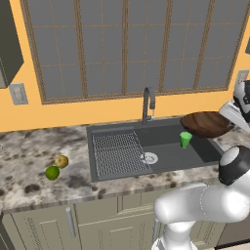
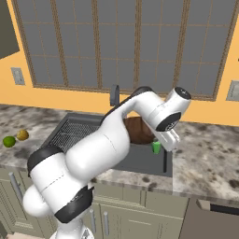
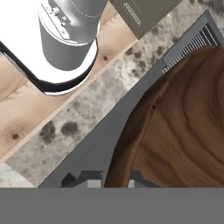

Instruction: Remove the squash and lime from the sink. Then move the bowl and cup from the counter to the sink for washing.

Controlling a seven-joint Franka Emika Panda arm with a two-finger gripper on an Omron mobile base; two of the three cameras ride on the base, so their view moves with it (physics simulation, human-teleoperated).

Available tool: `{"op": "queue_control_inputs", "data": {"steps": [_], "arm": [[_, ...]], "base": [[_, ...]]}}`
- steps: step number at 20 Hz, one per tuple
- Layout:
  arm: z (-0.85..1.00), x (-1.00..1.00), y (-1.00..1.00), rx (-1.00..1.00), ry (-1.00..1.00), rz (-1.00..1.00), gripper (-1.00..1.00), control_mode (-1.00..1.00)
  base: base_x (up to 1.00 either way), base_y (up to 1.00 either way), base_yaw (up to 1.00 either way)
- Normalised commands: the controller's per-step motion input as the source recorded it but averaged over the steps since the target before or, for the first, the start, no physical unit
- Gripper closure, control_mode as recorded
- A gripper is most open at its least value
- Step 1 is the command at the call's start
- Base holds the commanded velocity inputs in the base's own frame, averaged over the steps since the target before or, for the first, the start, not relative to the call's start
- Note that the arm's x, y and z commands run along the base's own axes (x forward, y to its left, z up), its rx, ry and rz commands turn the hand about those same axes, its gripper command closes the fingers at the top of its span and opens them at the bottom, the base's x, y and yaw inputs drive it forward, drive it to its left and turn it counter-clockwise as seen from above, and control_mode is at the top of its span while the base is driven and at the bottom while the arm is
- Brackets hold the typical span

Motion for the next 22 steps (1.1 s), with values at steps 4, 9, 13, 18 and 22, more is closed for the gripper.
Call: {"op": "queue_control_inputs", "data": {"steps": [4,9,13,18,22], "arm": [[-0.15,0.09,0.31,0.02,0.03,0.05,1.0,-1.0],[-0.2,0.13,0.31,0.04,0.05,0.05,1.0,-1.0],[-0.2,0.2,0.28,0.04,0.06,0.06,1.0,-1.0],[-0.23,0.29,0.22,0.02,0.07,0.08,1.0,-1.0],[-0.23,0.34,0.17,0.03,0.08,0.09,1.0,-1.0]], "base": [[0.0,0.0,0.0],[0.0,0.0,0.0],[0.0,0.0,0.0],[0.0,0.0,0.0],[0.0,0.0,0.0]]}}
